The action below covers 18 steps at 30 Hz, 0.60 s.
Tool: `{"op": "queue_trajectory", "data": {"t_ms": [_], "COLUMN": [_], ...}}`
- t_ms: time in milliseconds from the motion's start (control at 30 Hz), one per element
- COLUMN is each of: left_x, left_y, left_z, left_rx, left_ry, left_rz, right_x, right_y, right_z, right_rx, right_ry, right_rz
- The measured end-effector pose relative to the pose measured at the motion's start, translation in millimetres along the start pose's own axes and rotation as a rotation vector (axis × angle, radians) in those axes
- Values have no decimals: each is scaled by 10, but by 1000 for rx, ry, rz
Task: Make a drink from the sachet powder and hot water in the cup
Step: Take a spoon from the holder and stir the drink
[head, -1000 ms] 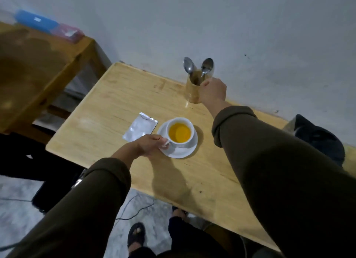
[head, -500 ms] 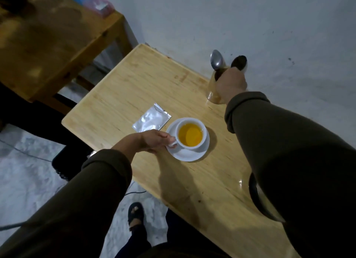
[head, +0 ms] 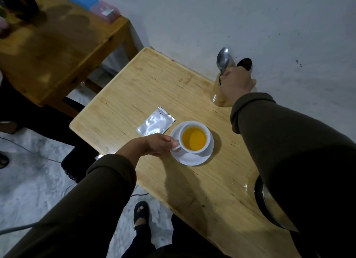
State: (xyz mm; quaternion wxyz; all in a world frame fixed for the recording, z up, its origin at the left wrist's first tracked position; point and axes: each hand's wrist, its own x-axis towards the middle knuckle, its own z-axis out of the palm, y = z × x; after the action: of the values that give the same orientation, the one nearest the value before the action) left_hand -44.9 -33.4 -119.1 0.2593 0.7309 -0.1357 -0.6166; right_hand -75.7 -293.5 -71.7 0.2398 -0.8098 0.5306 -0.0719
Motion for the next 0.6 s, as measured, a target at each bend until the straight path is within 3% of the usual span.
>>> {"op": "queue_trajectory", "data": {"t_ms": [300, 600], "left_x": [-1, 5], "left_y": [55, 100], "left_z": [1, 1], "left_rx": [106, 276], "left_ry": [35, 23], "left_rz": [-7, 61], "right_x": [-101, -587], "right_y": [-195, -277], "right_z": [-367, -483], "right_rx": [169, 325], "right_ry": [70, 119], "right_rz": [-172, -115]}}
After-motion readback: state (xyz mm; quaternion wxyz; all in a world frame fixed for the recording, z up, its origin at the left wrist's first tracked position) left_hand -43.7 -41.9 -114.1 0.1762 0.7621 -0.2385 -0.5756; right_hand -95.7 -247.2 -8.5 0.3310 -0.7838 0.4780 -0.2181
